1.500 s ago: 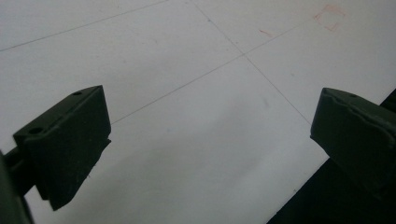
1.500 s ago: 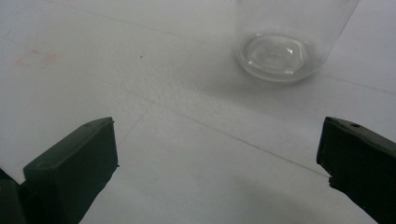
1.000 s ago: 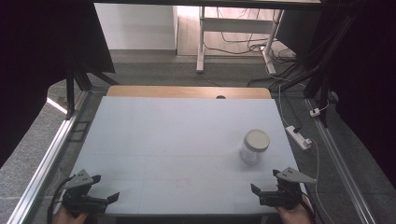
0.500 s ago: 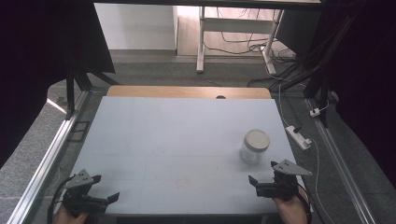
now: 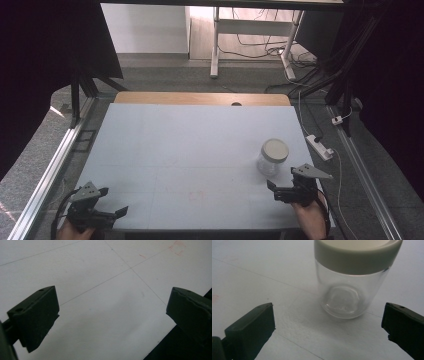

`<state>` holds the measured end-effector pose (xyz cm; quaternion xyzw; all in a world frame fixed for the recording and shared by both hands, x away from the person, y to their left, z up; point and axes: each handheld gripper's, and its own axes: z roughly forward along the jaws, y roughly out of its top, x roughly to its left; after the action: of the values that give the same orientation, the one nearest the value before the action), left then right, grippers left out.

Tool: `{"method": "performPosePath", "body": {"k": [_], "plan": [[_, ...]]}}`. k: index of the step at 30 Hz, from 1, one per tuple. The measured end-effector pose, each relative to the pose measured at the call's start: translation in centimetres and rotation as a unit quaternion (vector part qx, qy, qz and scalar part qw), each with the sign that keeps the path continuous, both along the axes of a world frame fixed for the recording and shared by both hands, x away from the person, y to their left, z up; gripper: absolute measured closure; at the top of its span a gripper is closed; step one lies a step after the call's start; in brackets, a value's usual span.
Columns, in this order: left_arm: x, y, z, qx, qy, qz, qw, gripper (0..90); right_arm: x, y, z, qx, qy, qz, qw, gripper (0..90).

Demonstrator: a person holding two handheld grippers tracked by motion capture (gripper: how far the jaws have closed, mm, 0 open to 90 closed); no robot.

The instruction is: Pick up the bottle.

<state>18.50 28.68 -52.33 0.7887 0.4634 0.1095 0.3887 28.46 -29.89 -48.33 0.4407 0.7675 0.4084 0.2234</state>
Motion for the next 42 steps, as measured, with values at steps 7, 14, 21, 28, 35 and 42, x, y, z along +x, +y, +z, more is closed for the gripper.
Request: {"method": "performPosePath", "body": {"k": [7,14,21,28,35,42], "plan": [[0.0,0.0,0.0,0.003,-0.001,-0.001,1.0000,0.0,1.1,-0.3,-0.1,-0.002,0.000,-0.014,0.9999,0.0],[0.0,-0.1,0.0,0.004,0.000,-0.001,1.0000,0.0,2.2,-0.1,-0.4,-0.004,0.005,-0.013,0.9999,0.0],[0.1,-0.1,0.0,0.004,0.001,-0.001,1.0000,0.0,3.8,0.1,-0.8,-0.009,0.017,-0.011,0.9998,0.0],[0.1,-0.2,0.0,0.005,0.001,-0.001,1.0000,0.0,4.8,0.3,-1.1,-0.011,0.019,-0.007,0.9997,0.0],[0.1,-0.2,0.0,0.006,0.002,-0.002,1.0000,0.0,6.2,0.6,-1.5,-0.008,0.024,-0.002,0.9997,0.0],[0.1,-0.2,0.0,0.007,0.001,-0.003,1.0000,0.0,7.3,1.0,-1.9,-0.006,0.030,0.001,0.9995,0.0]]}}
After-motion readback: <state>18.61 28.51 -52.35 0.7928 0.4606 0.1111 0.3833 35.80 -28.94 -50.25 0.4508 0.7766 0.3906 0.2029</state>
